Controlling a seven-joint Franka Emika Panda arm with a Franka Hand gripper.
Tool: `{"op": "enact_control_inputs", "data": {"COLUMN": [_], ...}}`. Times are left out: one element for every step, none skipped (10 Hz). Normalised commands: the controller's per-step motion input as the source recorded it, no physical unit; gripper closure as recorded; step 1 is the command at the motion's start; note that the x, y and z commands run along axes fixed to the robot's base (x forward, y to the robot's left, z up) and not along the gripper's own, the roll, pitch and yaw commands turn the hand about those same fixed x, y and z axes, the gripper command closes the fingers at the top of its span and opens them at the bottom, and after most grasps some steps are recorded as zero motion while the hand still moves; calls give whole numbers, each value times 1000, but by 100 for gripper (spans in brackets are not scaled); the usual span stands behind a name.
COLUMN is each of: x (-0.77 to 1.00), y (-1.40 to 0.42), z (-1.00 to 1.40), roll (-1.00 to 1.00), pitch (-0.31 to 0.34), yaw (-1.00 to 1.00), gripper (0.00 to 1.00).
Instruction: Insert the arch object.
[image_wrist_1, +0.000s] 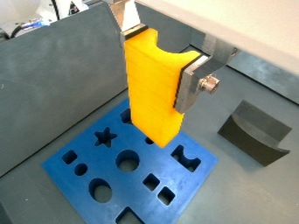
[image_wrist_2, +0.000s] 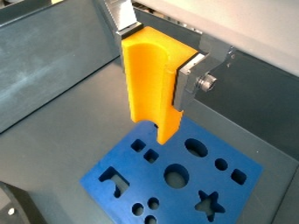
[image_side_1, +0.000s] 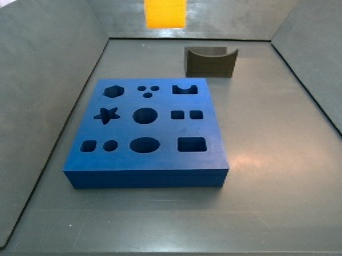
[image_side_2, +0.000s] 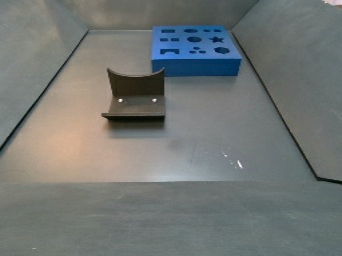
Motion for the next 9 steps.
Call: {"op": "enact_control_inputs", "data": {"x": [-17,0,-17,60,231,389,446,466,334], "y": [317,417,386,171,111,80,97,149,211], "z": [-1000,-1000,-1000,-983,-929,-894,-777,-674,-643], "roll": [111,7,103,174,89,99,86,99,80], "pitch": [-63,-40,-89,-6,-77,-64,-59,0,0], "yaw": [249,249,220,0,0,0,-66,-114,-34], "gripper": [100,100,100,100,100,100,100,100,100]}}
